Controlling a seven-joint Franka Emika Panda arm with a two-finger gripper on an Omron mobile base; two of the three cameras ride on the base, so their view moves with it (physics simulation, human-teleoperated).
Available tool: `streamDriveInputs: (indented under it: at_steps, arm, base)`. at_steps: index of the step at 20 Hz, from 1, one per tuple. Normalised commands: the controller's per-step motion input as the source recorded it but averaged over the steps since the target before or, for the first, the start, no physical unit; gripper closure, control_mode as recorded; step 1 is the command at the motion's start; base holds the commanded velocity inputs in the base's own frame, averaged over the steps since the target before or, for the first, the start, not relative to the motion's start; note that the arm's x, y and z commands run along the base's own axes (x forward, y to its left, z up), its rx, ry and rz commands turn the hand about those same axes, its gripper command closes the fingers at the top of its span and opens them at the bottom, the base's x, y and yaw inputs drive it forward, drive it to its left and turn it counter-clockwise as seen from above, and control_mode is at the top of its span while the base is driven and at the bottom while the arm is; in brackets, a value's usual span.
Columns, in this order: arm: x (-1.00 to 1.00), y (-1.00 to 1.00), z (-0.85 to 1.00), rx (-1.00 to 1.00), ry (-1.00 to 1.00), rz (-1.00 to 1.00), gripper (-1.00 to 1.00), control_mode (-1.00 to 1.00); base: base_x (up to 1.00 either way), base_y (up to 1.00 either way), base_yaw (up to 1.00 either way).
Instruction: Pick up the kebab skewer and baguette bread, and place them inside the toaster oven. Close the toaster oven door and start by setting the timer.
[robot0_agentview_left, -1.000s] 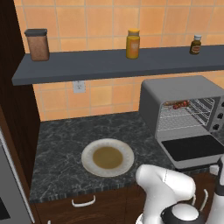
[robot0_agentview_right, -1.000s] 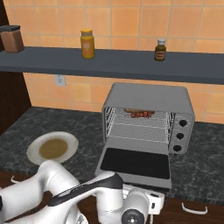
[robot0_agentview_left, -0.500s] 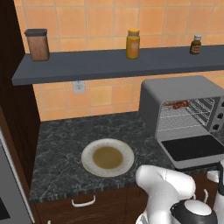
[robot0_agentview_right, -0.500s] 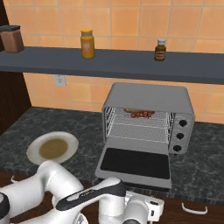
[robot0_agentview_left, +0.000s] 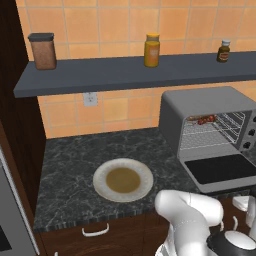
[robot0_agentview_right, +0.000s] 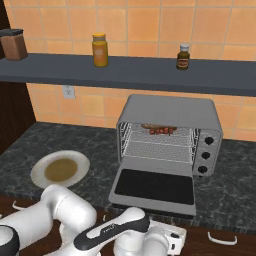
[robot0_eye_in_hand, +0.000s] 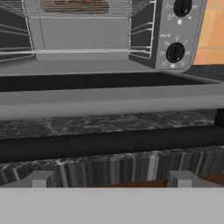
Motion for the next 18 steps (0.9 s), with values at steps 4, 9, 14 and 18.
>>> streamDriveInputs:
  at_steps: [4,9,14,18]
  arm:
    - [0.17,0.00,-0.07,0.00,-0.05,0.00,-1.00,-1.00]
    - [0.11,0.00,0.00,0.00,0.00,0.01,-1.00,-1.00]
    - [0.07,0.00,0.00,0.00,-0.01,0.04,-1.00,-1.00]
    - [0.07,0.00,0.00,0.00,-0.03,0.03,-1.00,-1.00]
  base:
    - [0.00,0.00,0.00]
    - [0.00,0.00,0.00]
    - [0.00,0.00,0.00]
    - [0.00,0.00,0.00]
